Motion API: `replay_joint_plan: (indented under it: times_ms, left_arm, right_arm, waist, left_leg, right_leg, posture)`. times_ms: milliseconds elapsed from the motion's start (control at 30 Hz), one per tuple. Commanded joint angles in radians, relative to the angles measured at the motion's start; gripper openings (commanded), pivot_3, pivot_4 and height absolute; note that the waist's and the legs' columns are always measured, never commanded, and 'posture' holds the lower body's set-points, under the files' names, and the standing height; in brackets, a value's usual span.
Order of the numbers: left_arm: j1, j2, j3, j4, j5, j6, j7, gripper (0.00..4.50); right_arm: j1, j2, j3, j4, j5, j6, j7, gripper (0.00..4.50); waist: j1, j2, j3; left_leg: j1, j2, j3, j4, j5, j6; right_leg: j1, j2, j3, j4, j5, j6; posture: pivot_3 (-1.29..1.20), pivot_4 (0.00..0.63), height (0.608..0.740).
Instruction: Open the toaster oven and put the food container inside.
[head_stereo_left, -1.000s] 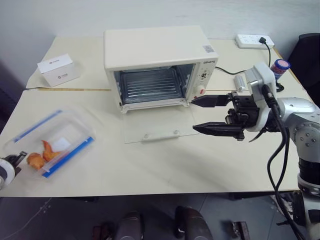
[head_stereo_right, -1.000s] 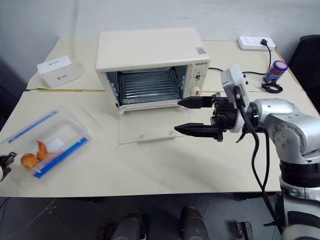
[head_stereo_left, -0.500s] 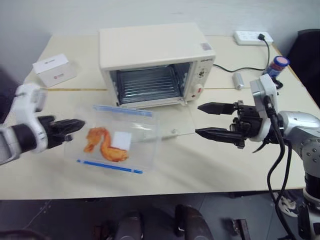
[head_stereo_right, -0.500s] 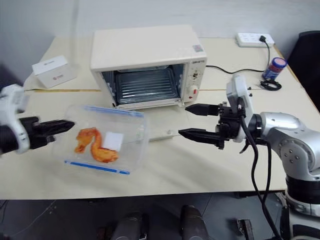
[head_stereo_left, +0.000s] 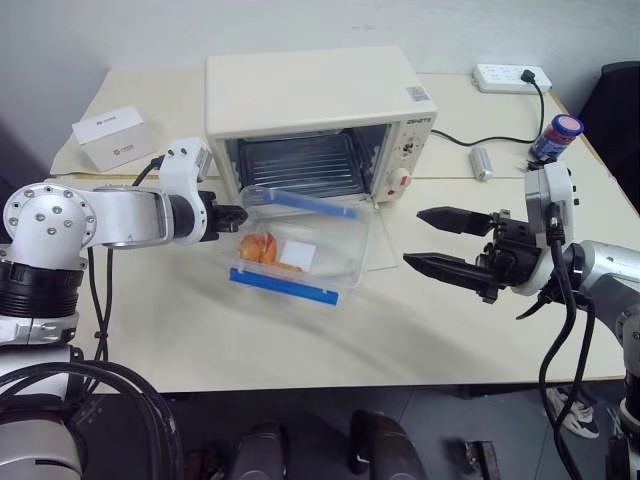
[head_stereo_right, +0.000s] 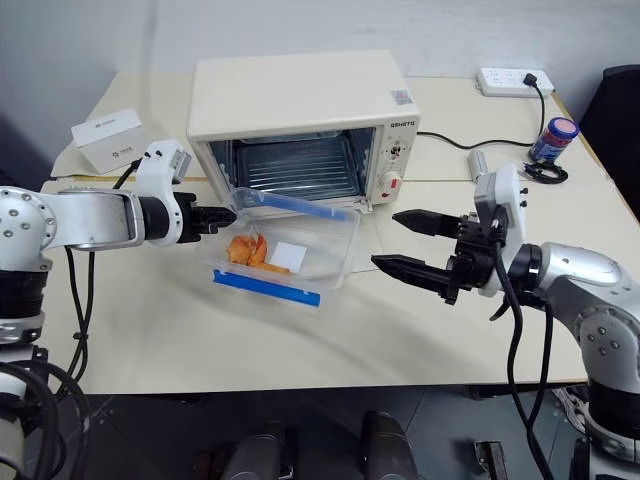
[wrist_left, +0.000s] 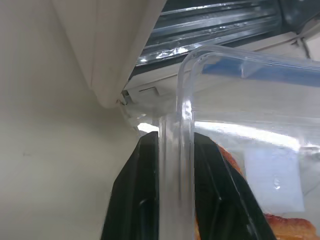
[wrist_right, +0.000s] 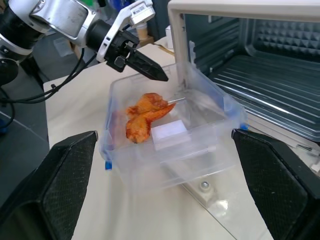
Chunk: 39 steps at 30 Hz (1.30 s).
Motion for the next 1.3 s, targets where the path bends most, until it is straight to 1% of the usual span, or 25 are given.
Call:
replay_joint_plan:
  times_ms: [33,133,200,333,367,400,467,533,567,600,633,667,733,767,800,833,867,967,1033,1233,1300]
  left_arm:
    - [-0.023,-0.024,0.074,-0.015,0.029,-0.002,-0.002,2.18]
    - [-0.010,-0.052,0.158,-0.058,0.015,-0.045,-0.058,3.05]
    - [0.009,-0.058,0.227,-0.098,-0.008,-0.073,-0.111,3.05]
    - [0.080,-0.035,0.381,-0.195,-0.050,-0.118,-0.307,3.05]
    - [0.114,-0.013,0.424,-0.220,-0.072,-0.105,-0.389,3.09]
    - [0.169,0.024,0.483,-0.257,-0.110,-0.062,-0.510,2.90]
    - [0.286,0.101,0.567,-0.346,-0.124,0.018,-0.762,2.54]
    - [0.377,0.162,0.595,-0.406,-0.085,0.046,-0.934,1.93]
    - [0.439,0.194,0.598,-0.453,-0.017,0.035,-1.034,1.66]
    - [0.521,0.240,0.574,-0.503,0.095,-0.010,-1.140,1.36]
    - [0.596,0.279,0.542,-0.542,0.207,-0.066,-1.231,1.13]
    - [0.650,0.306,0.519,-0.566,0.293,-0.120,-1.303,0.79]
    - [0.704,0.328,0.454,-0.568,0.425,-0.219,-1.374,0.25]
    - [0.715,0.329,0.422,-0.564,0.483,-0.265,-1.399,0.00]
    - [0.715,0.325,0.385,-0.555,0.534,-0.301,-1.411,0.00]
    - [0.710,0.316,0.356,-0.547,0.573,-0.329,-1.423,0.00]
    - [0.701,0.305,0.320,-0.538,0.617,-0.357,-1.426,0.00]
    - [0.642,0.255,0.218,-0.485,0.737,-0.410,-1.393,0.00]
    - [0.590,0.208,0.167,-0.442,0.788,-0.421,-1.377,0.00]
    - [0.427,0.056,0.062,-0.309,0.925,-0.465,-1.341,0.00]
    - [0.343,-0.025,0.053,-0.222,0.976,-0.480,-1.281,0.00]
  right_arm:
    - [0.017,-0.029,-0.048,-0.014,-0.011,-0.034,-0.003,4.50]
    - [0.033,-0.034,-0.048,-0.011,-0.019,-0.047,0.007,4.50]
    - [0.041,-0.038,-0.051,-0.010,-0.015,-0.051,0.011,4.50]
    - [0.060,-0.047,-0.059,-0.032,0.023,-0.030,0.022,4.50]
    - [0.069,-0.048,-0.061,-0.041,0.042,-0.022,0.027,4.31]
    - [0.085,-0.049,-0.057,-0.063,0.070,-0.006,0.032,4.11]
    - [0.123,-0.049,-0.036,-0.111,0.100,0.007,0.038,3.69]
    - [0.147,-0.049,-0.021,-0.138,0.106,0.008,0.034,2.94]
    - [0.157,-0.042,-0.004,-0.150,0.102,0.006,0.025,2.73]
    - [0.168,-0.032,0.023,-0.162,0.088,0.004,0.012,2.36]
    - [0.177,-0.021,0.058,-0.175,0.068,0.003,-0.004,2.10]
    - [0.183,-0.016,0.081,-0.183,0.056,0.002,-0.015,1.73]
    - [0.196,-0.004,0.146,-0.200,0.004,-0.016,-0.028,1.09]
    - [0.199,0.003,0.177,-0.203,-0.018,-0.023,-0.037,0.64]
    - [0.200,0.014,0.214,-0.203,-0.047,-0.033,-0.045,0.44]
    - [0.196,0.026,0.245,-0.198,-0.074,-0.043,-0.053,0.13]
    - [0.191,0.040,0.278,-0.190,-0.102,-0.054,-0.061,0.03]
    - [0.158,0.079,0.362,-0.152,-0.197,-0.094,-0.081,0.03]
    - [0.127,0.121,0.395,-0.114,-0.243,-0.115,-0.107,0.03]
    - [-0.012,0.254,0.461,0.057,-0.418,-0.204,-0.197,0.03]
    - [-0.090,0.308,0.474,0.158,-0.494,-0.261,-0.234,0.03]
  waist:
    - [0.000,0.000,0.000]
    - [0.000,0.000,0.000]
    - [-0.002,0.000,0.000]
    - [-0.003,0.000,0.000]
    - [-0.003,0.000,0.000]
    - [-0.006,0.000,0.000]
    - [-0.012,0.000,0.000]
    - [-0.013,0.000,0.000]
    - [-0.013,0.000,0.000]
    - [-0.010,0.000,0.000]
    - [-0.010,-0.001,0.000]
    - [-0.007,-0.001,0.000]
    - [0.000,-0.001,0.000]
    - [0.001,-0.001,0.000]
    - [0.002,-0.001,0.000]
    - [0.001,-0.001,0.000]
    - [0.000,-0.001,0.000]
    - [0.000,-0.001,-0.001]
    - [0.000,-0.001,-0.001]
    - [-0.001,-0.001,-0.001]
    - [-0.001,-0.001,-0.001]
  left_leg:
    - [0.000,0.000,0.000,0.000,0.000,0.000]
    - [0.000,0.000,0.000,0.000,0.001,0.000]
    - [0.000,0.000,0.000,0.000,0.001,0.000]
    - [0.000,0.000,0.000,0.000,0.001,0.000]
    - [0.000,0.000,0.001,0.000,0.001,0.000]
    - [0.000,0.000,0.001,0.000,0.001,0.000]
    - [0.001,0.000,0.001,-0.001,0.001,0.000]
    - [0.001,0.001,0.001,-0.002,0.000,-0.001]
    - [0.001,0.001,0.001,-0.001,0.000,-0.001]
    - [0.000,0.001,0.002,-0.001,0.000,0.000]
    - [0.002,0.000,0.002,-0.001,0.000,0.000]
    - [0.004,0.000,0.002,-0.001,0.000,-0.001]
    - [0.004,0.000,0.002,-0.001,0.000,-0.001]
    - [0.004,0.001,0.002,-0.001,0.001,-0.002]
    - [0.003,0.001,0.002,-0.001,0.001,-0.002]
    - [0.002,0.001,0.002,-0.001,0.001,-0.002]
    - [0.003,0.001,0.002,-0.001,0.001,-0.001]
    - [0.002,0.001,0.002,-0.002,0.000,-0.001]
    - [0.002,0.001,0.002,-0.002,-0.001,0.000]
    - [0.001,0.001,0.003,0.000,-0.001,0.001]
    - [0.000,0.001,0.003,0.000,0.000,0.001]
  right_leg:
    - [0.000,0.000,0.000,0.000,0.000,0.000]
    - [0.000,0.000,0.000,0.001,0.000,0.000]
    - [0.000,0.000,0.000,0.001,0.000,0.000]
    - [0.000,0.000,0.000,0.001,0.000,0.000]
    - [0.000,0.000,0.000,0.000,0.000,0.000]
    - [0.000,0.000,0.000,0.001,0.000,0.000]
    - [0.000,0.000,0.000,0.001,0.000,0.000]
    - [-0.001,0.001,0.000,0.001,0.000,-0.001]
    - [-0.001,0.001,0.000,0.000,0.000,-0.001]
    - [-0.001,0.000,0.000,-0.001,0.000,0.000]
    - [0.001,0.000,0.000,-0.002,0.000,0.000]
    - [0.002,0.000,0.001,-0.004,-0.001,-0.001]
    - [0.002,0.001,0.001,-0.005,-0.001,-0.001]
    - [0.002,0.001,0.001,-0.005,-0.001,-0.002]
    - [0.001,0.001,0.001,-0.005,-0.001,-0.002]
    - [0.001,0.001,0.001,-0.005,-0.001,-0.002]
    - [0.001,0.001,0.001,-0.005,-0.001,-0.002]
    - [-0.001,0.001,0.001,-0.004,-0.001,-0.002]
    - [-0.001,0.001,0.001,-0.003,-0.001,-0.002]
    - [-0.001,0.001,0.001,0.001,-0.001,-0.001]
    - [-0.001,0.001,0.001,0.002,0.000,-0.001]
  posture:
    - [0.00,0.150,0.740]
    - [0.00,0.150,0.740]
    - [0.00,0.150,0.740]
    - [0.00,0.150,0.740]
    - [0.00,0.150,0.740]
    - [0.00,0.150,0.740]
    - [0.00,0.150,0.740]
    - [0.00,0.150,0.740]
    - [0.00,0.150,0.740]
    - [0.00,0.150,0.740]
    - [0.00,0.150,0.740]
    - [0.00,0.150,0.740]
    - [0.00,0.150,0.740]
    - [0.00,0.150,0.740]
    - [0.00,0.150,0.740]
    - [0.00,0.150,0.740]
    - [0.00,0.150,0.740]
    - [0.00,0.150,0.740]
    - [0.00,0.150,0.740]
    - [0.00,0.150,0.740]
    - [0.00,0.150,0.740]
